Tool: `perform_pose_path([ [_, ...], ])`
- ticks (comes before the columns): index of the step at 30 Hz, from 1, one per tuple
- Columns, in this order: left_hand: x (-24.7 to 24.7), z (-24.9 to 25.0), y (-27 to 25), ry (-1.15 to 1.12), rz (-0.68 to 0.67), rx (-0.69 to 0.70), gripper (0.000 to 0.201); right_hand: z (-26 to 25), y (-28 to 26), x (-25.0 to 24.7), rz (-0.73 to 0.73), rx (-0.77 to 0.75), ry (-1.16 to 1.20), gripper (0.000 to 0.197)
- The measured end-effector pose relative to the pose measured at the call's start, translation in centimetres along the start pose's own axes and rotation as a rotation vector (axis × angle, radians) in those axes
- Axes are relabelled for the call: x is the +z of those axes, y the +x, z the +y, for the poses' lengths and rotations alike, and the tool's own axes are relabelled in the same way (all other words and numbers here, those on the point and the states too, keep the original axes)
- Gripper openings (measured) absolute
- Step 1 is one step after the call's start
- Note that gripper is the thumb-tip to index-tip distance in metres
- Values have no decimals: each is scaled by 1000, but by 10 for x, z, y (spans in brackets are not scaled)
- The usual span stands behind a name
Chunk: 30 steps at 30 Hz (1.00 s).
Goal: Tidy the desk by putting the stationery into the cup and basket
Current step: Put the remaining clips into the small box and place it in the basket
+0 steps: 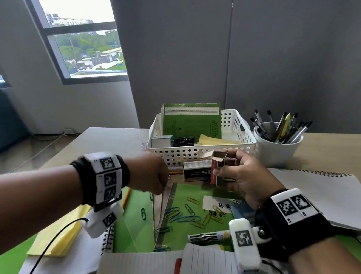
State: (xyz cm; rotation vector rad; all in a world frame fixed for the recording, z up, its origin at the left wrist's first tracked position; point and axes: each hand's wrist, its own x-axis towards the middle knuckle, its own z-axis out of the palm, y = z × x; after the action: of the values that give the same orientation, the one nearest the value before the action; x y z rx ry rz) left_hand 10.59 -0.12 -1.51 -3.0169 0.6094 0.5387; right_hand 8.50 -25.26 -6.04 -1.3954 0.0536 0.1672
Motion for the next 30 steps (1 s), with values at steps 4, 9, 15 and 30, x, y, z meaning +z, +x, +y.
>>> perform_pose_path([
  [4,-41,5,-4,-544,147,-9,8,0,-3,1,-89,-32,-6,42],
  [9,-64,39,-6,-791,124,81,8,-5,-6,8,-167,-91,-79,51],
  [15,-55,62,4,-802,112,0,16,-2,-6,7,-165,-123,-106,51],
  [30,-11,-14,-22,196,-146,66,53,0,3,-3,-150,-127,-20,43],
])
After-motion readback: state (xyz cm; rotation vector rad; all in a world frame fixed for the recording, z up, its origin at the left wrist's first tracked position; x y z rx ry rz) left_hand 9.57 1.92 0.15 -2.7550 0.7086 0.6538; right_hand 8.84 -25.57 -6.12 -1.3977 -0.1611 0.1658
